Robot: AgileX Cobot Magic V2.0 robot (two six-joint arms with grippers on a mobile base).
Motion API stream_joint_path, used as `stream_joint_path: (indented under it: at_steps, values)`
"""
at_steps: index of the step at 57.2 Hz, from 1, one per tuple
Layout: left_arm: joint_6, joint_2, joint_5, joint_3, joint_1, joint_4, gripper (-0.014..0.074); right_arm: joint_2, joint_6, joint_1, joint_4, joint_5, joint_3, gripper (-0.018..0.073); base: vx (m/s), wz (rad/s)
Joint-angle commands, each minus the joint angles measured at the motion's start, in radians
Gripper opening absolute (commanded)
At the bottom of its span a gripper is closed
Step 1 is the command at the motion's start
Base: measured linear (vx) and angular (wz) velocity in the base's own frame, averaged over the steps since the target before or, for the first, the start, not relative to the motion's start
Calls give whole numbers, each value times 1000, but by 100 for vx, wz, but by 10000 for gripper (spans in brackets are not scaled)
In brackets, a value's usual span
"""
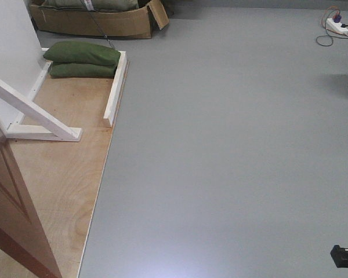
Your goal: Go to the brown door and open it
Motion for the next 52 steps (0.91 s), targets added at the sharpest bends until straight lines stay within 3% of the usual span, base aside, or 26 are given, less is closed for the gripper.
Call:
stream_joint_path:
  at_steps: [1,20,52]
  values:
    - [15,-31,108,-39,-10,50,-3,-14,-6,-3,-7,-80,5,0,0,0]
    - [11,-58,255,-39,-10,50,-3,-14,-6,-3,-7,-80,5,0,0,0]
    - [12,-41,657,-39,-10,50,-3,-14,-6,-3,-7,-80,5,0,0,0]
